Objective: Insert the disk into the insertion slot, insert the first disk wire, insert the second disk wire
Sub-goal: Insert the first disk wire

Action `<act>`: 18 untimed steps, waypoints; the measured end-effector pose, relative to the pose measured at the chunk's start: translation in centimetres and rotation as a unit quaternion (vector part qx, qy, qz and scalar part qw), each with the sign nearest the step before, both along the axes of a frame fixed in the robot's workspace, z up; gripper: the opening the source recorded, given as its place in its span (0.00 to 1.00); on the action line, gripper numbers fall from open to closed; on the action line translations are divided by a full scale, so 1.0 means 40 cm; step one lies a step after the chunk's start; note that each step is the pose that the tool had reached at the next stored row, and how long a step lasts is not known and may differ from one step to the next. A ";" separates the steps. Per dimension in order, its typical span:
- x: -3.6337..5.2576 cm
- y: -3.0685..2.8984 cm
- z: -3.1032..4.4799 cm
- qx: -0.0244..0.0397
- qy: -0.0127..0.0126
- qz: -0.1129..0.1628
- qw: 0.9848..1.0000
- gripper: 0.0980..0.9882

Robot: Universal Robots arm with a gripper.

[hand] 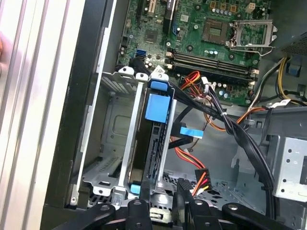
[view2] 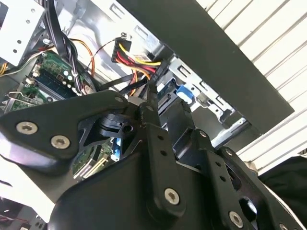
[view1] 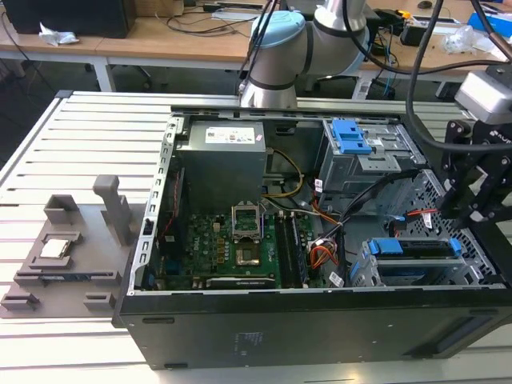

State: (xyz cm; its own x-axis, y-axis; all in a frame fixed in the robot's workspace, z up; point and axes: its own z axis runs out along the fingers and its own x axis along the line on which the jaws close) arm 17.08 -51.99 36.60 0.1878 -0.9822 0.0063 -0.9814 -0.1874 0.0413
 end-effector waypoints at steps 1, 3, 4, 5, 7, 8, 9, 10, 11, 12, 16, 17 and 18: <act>0.002 0.005 0.000 0.000 0.000 0.002 1.000 0.30; 0.004 0.021 -0.001 -0.001 0.000 0.006 1.000 0.30; 0.005 0.026 -0.001 -0.001 0.000 0.007 1.000 0.30; 0.005 0.034 -0.001 -0.002 0.000 0.007 1.000 0.30; 0.011 0.042 -0.006 -0.005 0.000 -0.002 1.000 0.30; 0.013 0.042 -0.007 -0.006 0.000 -0.007 1.000 0.30; 0.014 0.042 -0.008 -0.007 0.000 -0.010 1.000 0.30; 0.016 0.043 -0.009 -0.007 0.000 -0.012 1.000 0.30; 0.017 0.044 -0.011 -0.007 0.000 -0.014 1.000 0.30; 0.018 0.047 -0.014 -0.009 0.000 -0.017 1.000 0.30; 0.020 0.050 -0.026 -0.018 0.000 -0.018 1.000 0.30; 0.022 0.051 -0.029 -0.020 0.000 -0.018 1.000 0.30; 0.022 0.052 -0.031 -0.021 0.000 -0.018 1.000 0.30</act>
State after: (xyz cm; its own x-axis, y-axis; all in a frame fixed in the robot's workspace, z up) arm 17.98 -49.92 35.37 0.1519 -0.9873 0.0467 -0.9876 -0.1497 0.0481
